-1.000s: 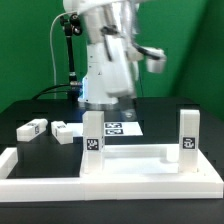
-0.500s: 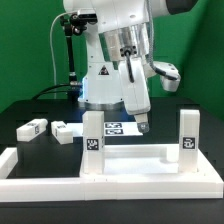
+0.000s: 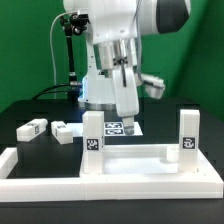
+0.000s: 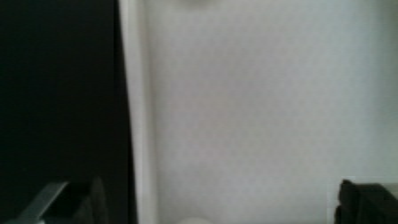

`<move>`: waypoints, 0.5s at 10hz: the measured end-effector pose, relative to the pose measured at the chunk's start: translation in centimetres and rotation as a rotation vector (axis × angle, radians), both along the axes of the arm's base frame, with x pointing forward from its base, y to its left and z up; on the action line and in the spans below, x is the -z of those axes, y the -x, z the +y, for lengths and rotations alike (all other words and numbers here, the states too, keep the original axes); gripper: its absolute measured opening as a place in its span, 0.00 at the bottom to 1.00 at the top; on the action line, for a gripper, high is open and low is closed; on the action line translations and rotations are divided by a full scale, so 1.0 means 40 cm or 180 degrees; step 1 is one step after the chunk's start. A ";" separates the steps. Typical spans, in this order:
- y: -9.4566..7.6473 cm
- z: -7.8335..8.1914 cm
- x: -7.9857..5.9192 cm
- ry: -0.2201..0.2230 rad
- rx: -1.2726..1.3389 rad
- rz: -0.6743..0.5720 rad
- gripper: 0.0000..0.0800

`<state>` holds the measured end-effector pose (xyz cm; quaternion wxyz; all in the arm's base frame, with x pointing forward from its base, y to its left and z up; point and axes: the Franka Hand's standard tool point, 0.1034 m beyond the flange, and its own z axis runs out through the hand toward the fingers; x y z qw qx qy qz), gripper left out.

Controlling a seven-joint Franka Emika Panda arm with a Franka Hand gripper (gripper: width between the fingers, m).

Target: Assemble desk

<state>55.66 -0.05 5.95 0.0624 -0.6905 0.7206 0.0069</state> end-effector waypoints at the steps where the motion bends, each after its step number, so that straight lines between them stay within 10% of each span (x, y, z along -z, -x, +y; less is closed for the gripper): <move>1: 0.005 -0.004 0.025 0.0029 -0.0003 0.0027 0.81; 5: -0.004 0.042 0.079 0.0117 0.0002 -0.0149 0.81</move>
Offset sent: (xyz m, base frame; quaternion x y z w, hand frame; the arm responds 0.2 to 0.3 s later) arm 0.0074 0.0276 -0.0192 0.1098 0.0038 0.0229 0.9937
